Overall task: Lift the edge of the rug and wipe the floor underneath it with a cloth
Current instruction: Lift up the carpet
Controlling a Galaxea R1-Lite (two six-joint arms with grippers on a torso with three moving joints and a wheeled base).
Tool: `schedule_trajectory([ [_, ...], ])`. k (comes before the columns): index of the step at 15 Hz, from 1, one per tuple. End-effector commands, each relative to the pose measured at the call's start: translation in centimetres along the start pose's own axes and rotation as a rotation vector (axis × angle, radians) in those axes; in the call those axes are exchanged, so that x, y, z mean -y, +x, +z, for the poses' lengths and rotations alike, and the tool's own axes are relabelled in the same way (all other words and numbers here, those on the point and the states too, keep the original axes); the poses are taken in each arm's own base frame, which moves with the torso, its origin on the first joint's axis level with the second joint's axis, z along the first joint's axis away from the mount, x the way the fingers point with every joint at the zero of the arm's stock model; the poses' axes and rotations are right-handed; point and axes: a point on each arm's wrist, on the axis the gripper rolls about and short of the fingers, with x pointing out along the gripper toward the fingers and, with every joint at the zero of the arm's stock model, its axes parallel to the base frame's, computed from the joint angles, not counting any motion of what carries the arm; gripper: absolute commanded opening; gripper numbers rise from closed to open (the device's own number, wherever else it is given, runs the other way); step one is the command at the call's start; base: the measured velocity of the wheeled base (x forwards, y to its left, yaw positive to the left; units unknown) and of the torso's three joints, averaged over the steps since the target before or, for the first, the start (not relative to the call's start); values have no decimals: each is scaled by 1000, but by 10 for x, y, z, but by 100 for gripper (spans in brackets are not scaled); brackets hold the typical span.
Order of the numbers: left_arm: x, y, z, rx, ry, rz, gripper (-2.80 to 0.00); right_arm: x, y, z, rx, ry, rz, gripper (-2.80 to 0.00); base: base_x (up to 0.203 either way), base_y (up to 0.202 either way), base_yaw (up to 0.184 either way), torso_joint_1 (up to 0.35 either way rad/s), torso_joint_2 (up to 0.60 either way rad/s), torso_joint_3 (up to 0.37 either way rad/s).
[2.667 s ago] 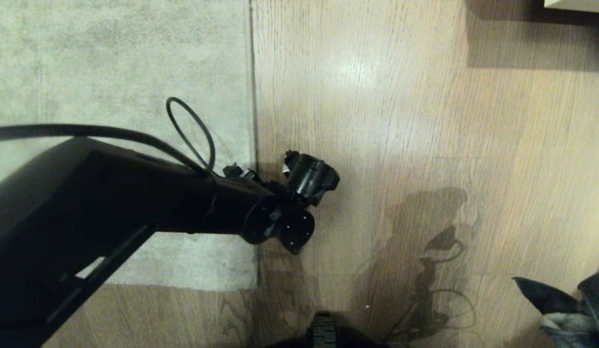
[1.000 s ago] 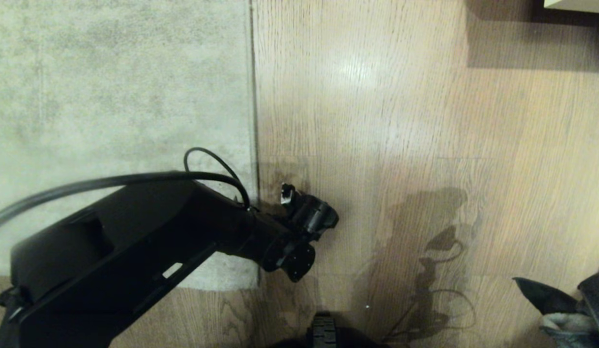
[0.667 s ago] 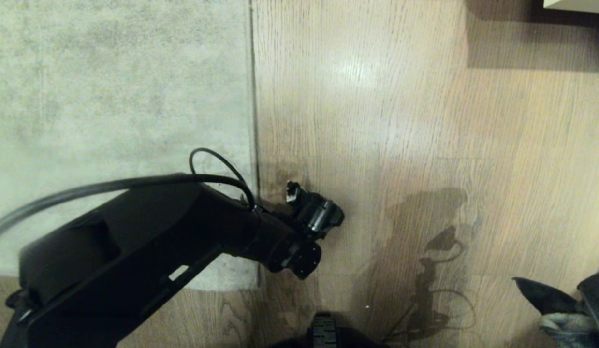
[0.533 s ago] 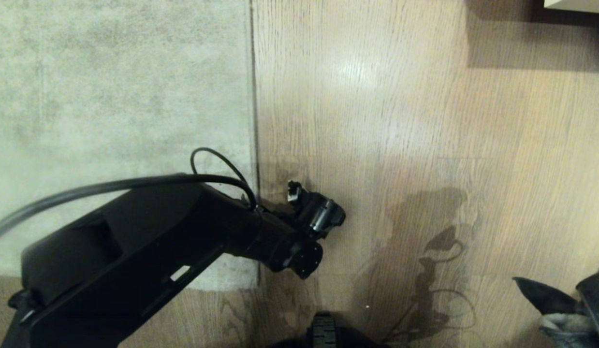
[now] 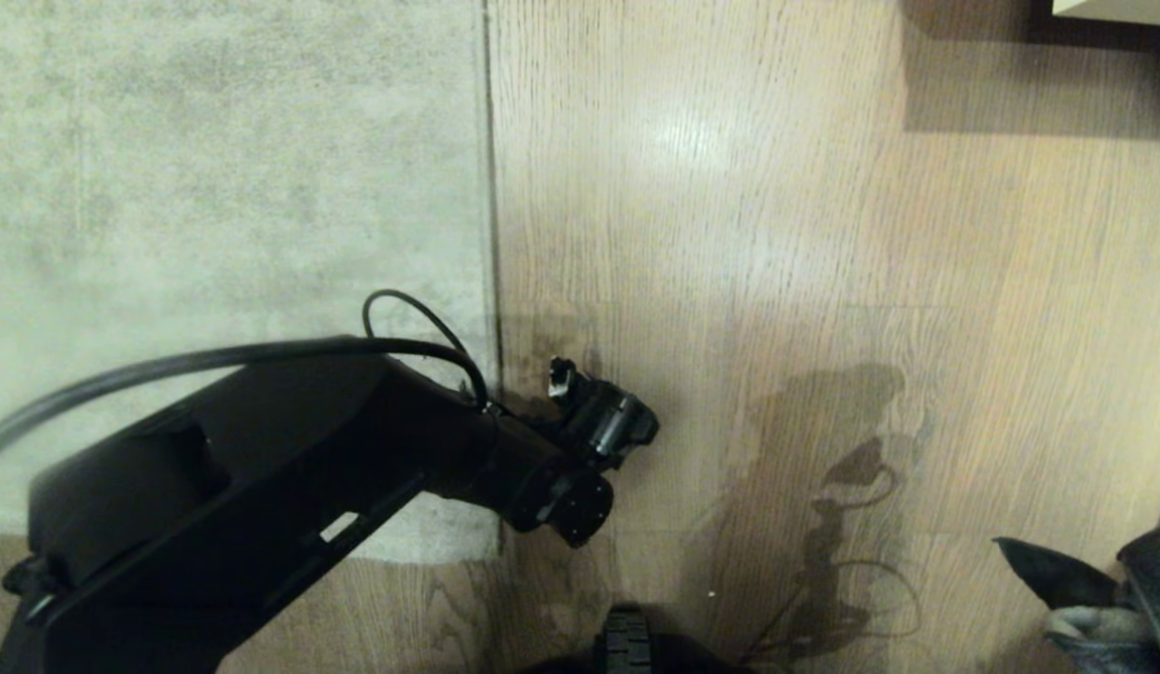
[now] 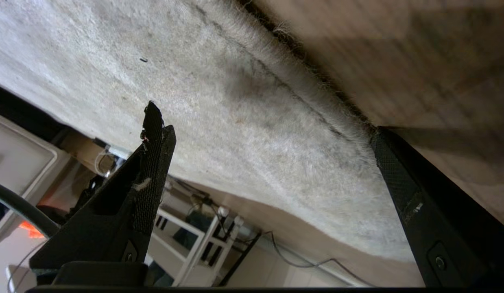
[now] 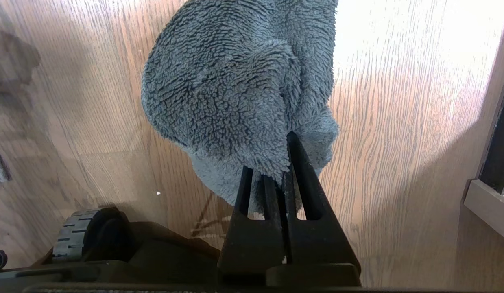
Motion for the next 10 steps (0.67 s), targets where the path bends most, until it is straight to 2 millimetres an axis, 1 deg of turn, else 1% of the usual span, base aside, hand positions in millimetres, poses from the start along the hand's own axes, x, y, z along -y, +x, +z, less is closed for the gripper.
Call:
schedule_trajectory([
  [1, -8, 10, -9, -31, 16, 26, 0, 0, 0, 0, 0, 0, 0, -280, 0, 0, 0, 0, 0, 0],
  [4, -13, 20, -14, -57, 24, 39, 0, 0, 0, 0, 0, 0, 0, -280, 0, 0, 0, 0, 0, 0],
  [6, -19, 22, -18, -67, 29, 44, 0, 0, 0, 0, 0, 0, 0, -280, 0, 0, 0, 0, 0, 0],
  [10, -41, 27, -27, -92, 23, 63, 0, 0, 0, 0, 0, 0, 0, -280, 0, 0, 0, 0, 0, 0],
])
